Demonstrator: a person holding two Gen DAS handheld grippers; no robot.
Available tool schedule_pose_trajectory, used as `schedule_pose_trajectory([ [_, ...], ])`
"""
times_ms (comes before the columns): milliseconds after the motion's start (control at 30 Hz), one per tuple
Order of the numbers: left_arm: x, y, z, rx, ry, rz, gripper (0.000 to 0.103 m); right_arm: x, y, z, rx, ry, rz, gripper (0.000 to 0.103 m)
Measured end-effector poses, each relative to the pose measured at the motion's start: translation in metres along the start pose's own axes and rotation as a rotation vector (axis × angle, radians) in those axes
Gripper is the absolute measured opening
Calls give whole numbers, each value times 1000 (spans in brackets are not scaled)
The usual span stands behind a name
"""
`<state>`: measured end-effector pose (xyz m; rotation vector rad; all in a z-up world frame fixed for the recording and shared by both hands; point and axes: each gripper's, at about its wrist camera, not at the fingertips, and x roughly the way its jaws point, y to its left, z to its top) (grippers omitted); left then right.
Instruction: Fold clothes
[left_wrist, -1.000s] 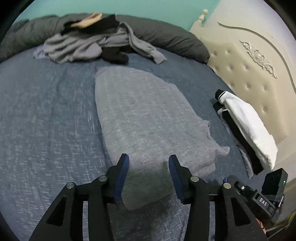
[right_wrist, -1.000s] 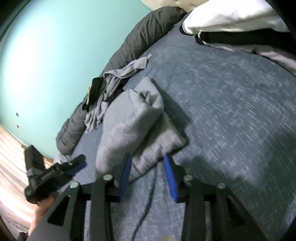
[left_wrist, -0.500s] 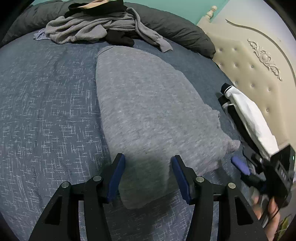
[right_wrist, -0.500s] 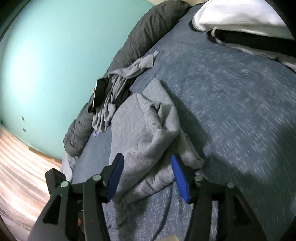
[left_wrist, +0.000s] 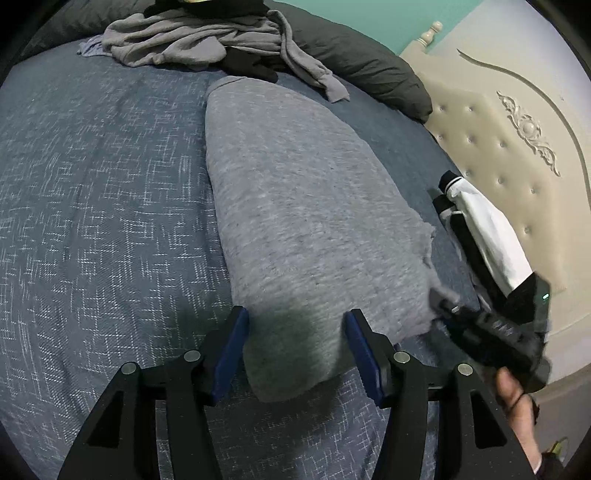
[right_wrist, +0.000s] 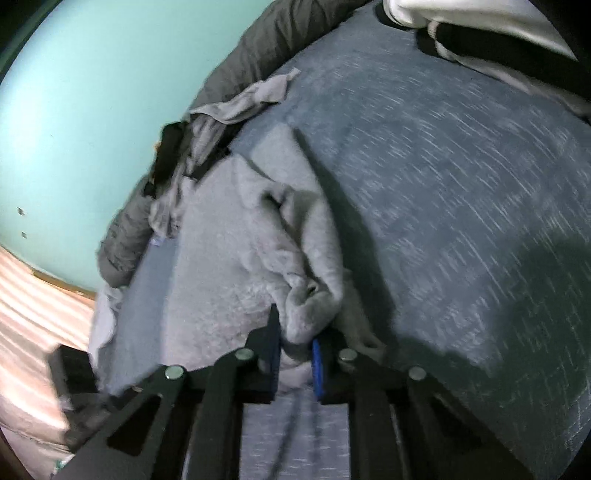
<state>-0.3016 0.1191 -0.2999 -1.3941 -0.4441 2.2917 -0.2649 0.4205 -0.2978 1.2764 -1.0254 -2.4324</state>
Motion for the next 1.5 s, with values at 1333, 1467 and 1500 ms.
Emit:
schedule_pose_trajectory([
  [1333, 26, 45, 20, -239, 65, -205, 73, 48, 13, 50, -119, 328, -4, 73],
  [1467, 31, 39, 20, -218, 61, -187, 73, 52, 14, 47, -120, 314, -10, 72],
  [1500, 32, 39, 21, -216, 57, -186, 72, 53, 14, 46, -120, 311, -12, 69],
])
